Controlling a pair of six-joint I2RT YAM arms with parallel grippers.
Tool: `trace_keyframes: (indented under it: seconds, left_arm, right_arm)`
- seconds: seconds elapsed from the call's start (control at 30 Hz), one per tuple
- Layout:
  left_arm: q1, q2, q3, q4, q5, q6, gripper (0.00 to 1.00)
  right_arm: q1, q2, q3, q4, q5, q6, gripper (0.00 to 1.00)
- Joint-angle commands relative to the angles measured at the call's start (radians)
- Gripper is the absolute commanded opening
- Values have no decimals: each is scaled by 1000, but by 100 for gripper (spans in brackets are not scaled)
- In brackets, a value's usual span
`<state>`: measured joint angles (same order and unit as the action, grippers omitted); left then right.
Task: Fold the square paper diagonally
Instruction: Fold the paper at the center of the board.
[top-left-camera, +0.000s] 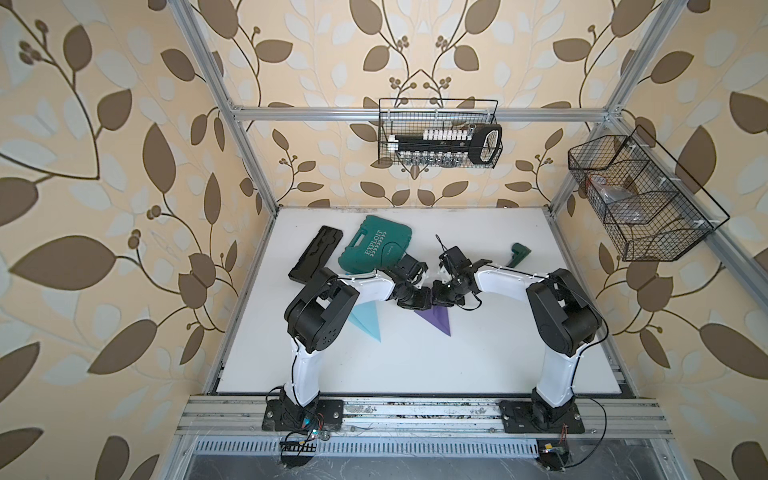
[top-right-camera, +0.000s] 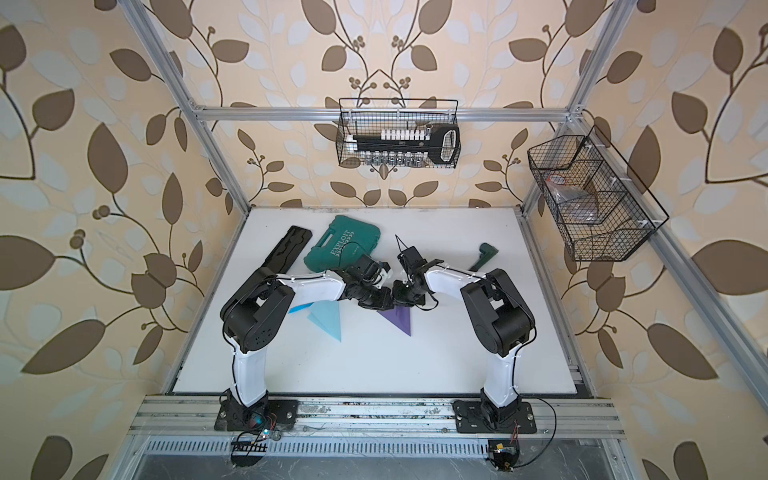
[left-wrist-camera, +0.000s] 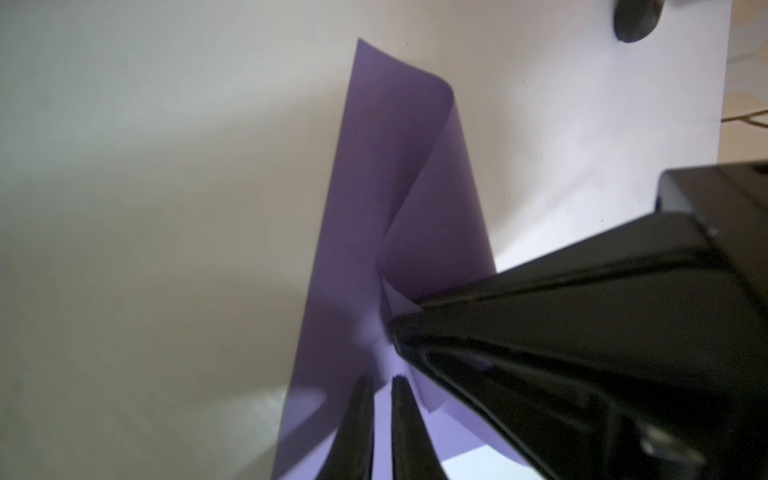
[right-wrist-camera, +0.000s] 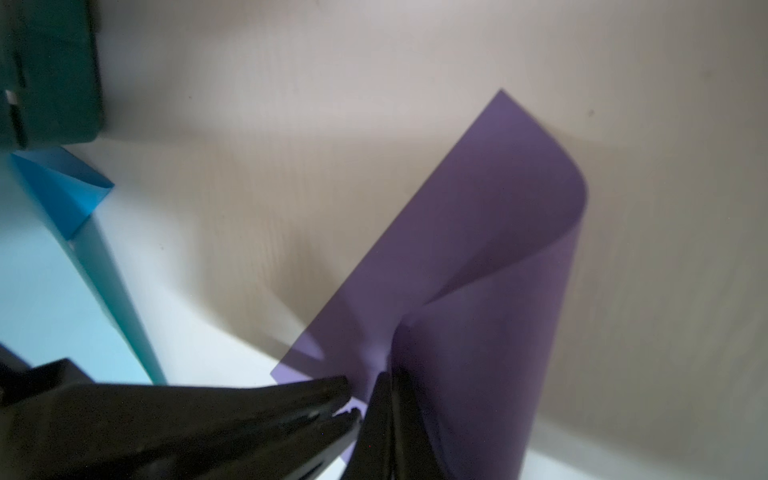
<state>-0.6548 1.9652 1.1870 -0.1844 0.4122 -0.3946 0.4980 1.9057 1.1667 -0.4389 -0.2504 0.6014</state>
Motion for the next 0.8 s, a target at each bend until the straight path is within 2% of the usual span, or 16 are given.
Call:
trace_keyframes:
  seconds: [0.0, 0.13, 0.3, 0.77]
  left_arm:
    - [5, -84, -38, -45, -70, 9, 13]
    - [22, -116, -73, -23, -69, -7, 10]
    - [35, -85, -64, -29, -34, -12, 0]
    - [42, 39, 1, -78, 29, 0, 0]
  right_arm:
    - [4, 31, 14, -54, 57, -13, 6]
    - [4, 31, 16, -55, 53, -11, 6]
    - [6, 22, 14, -55, 42, -8, 6]
    - [14, -17, 33, -34, -46, -15, 7]
